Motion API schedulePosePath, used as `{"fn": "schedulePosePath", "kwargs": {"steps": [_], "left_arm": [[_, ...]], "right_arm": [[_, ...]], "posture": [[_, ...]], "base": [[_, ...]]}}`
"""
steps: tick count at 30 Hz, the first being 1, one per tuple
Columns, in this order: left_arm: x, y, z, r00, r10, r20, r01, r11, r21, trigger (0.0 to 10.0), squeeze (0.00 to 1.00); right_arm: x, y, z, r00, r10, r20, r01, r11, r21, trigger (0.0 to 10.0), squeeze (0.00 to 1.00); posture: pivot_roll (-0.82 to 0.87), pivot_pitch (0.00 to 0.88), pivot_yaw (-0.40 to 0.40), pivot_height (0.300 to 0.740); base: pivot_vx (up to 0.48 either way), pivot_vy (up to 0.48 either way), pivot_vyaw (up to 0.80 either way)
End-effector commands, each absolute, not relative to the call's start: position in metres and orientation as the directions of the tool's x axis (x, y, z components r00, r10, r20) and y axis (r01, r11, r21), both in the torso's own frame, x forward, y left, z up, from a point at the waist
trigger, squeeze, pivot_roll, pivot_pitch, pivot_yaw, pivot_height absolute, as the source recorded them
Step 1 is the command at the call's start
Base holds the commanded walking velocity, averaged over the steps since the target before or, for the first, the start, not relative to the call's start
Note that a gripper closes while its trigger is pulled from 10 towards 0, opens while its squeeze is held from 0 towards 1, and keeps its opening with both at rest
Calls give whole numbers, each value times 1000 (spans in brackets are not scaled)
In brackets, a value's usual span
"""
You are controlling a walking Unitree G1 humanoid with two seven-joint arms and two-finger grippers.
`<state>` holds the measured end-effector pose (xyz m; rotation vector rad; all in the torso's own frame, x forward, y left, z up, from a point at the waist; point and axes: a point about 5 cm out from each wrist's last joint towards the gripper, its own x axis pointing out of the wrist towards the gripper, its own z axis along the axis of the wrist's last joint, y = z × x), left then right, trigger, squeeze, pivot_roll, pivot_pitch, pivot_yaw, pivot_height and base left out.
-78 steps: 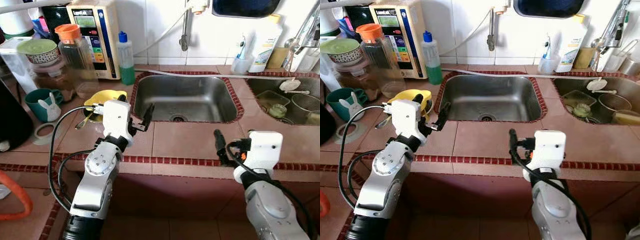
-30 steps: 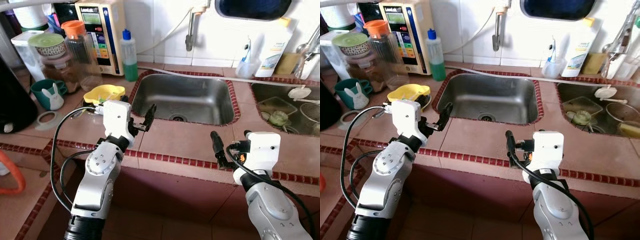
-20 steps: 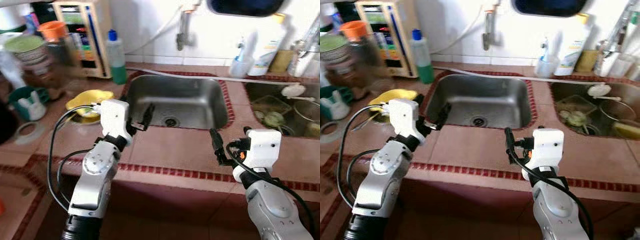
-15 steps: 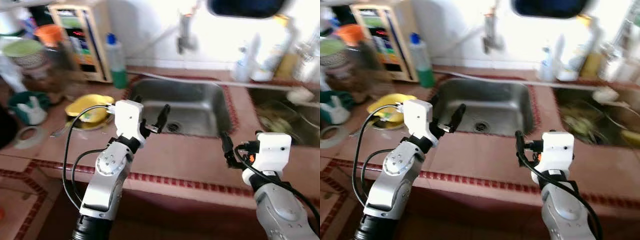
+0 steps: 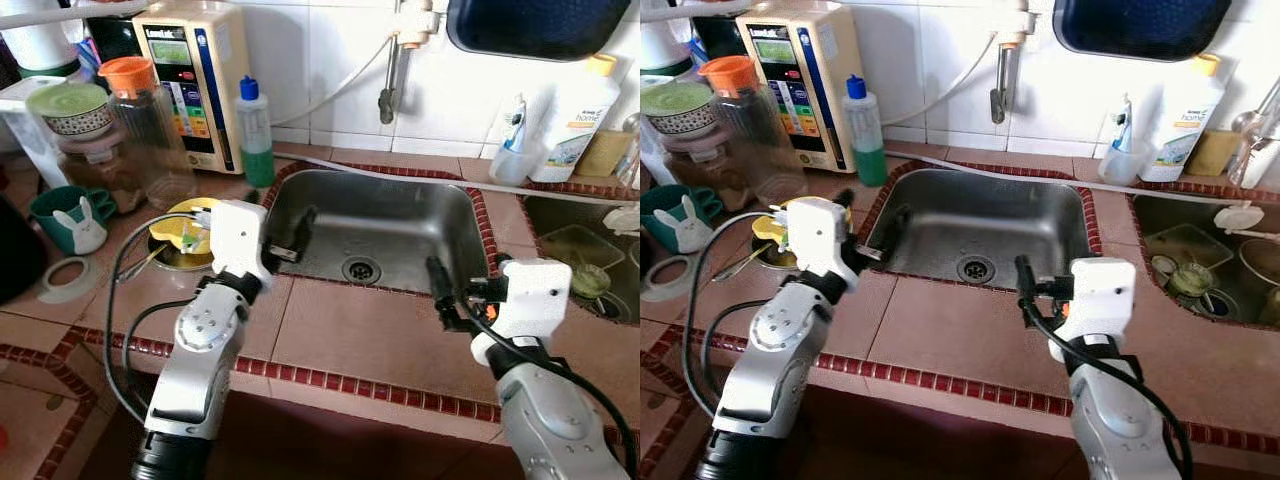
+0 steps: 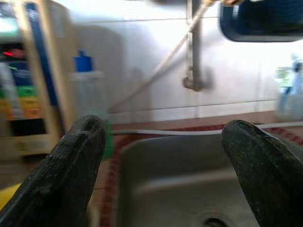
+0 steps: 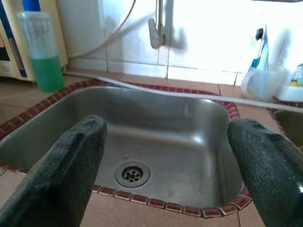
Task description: Kitchen organization
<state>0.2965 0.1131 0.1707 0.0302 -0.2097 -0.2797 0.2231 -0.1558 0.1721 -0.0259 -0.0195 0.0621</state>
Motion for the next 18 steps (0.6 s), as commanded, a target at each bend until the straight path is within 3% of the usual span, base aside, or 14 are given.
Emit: {"fn": "schedulePosePath", "kwargs": {"steps": [1, 7, 11, 18], "left_arm": [[295, 114, 168, 942, -273, 196, 262, 962, 79, 10000, 0], [291, 126, 157, 959, -236, 156, 222, 970, 97, 10000, 0], [289, 119, 160, 943, -279, 182, 264, 959, 101, 10000, 0], [290, 112, 163, 938, -291, 190, 279, 956, 87, 10000, 0]], "right_arm": [[227, -158, 178, 997, 62, 40, -61, 998, -24, 10000, 0], [237, -170, 188, 994, 80, 72, -80, 997, -2, 10000, 0], [240, -168, 192, 983, 167, 73, -168, 986, 1, 10000, 0], [239, -165, 193, 977, 203, 72, -204, 979, 5, 10000, 0]], "posture": [[42, 0, 19, 740], [49, 0, 17, 740], [47, 0, 18, 740], [40, 0, 25, 740]], "base": [[0, 0, 0], [0, 0, 0], [0, 0, 0], [0, 0, 0]]}}
